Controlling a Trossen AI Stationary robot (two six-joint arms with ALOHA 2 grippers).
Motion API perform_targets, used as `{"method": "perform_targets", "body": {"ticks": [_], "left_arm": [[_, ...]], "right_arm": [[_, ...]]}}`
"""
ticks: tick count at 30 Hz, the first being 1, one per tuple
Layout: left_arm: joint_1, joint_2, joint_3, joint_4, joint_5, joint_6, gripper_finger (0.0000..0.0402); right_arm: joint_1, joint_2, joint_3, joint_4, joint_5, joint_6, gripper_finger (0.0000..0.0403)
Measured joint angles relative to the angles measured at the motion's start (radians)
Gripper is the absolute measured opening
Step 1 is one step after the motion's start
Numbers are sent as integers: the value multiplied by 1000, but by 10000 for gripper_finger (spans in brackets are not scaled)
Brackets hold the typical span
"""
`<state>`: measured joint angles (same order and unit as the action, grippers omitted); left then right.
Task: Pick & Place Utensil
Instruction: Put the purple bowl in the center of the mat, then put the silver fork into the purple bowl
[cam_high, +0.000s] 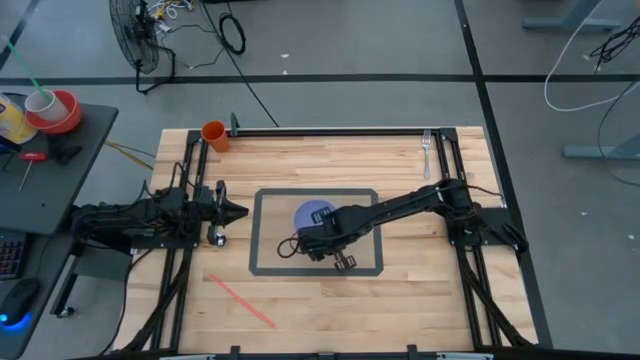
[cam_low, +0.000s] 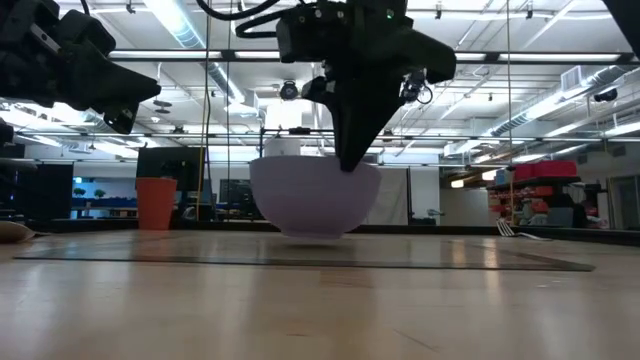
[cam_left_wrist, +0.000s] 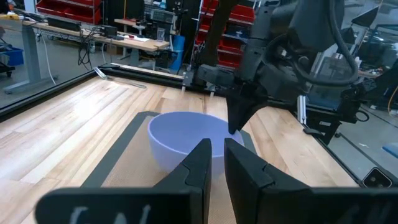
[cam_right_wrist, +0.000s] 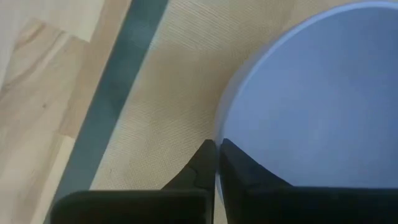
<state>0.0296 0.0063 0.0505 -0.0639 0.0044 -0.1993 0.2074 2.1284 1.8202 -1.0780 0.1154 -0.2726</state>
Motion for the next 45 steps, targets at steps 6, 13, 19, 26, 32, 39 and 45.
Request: {"method": "perform_targets", "body": {"ticks": [6,13,19,26,32,39,45], "left_arm": [[0,0,0,0,0,0,48],[0,0,0,0,0,0,48],[0,0,0,0,0,0,48],[0,0,0,0,0,0,48],[0,0,0,0,0,0,48],[0,0,0,0,0,0,48],[0,0,0,0,0,0,48]], "right_arm": [[3,0,0,56,0,-14,11],[4,0,0,33,-1,-25,11],[4,2,0,28,-21,-25,25],[4,8,-2,46,-19,-25,55],[11,5,-2,48,-18,27,79],[43,-17,21,21,-18,79,125],[63,-61,122,-147,177,215,144]]}}
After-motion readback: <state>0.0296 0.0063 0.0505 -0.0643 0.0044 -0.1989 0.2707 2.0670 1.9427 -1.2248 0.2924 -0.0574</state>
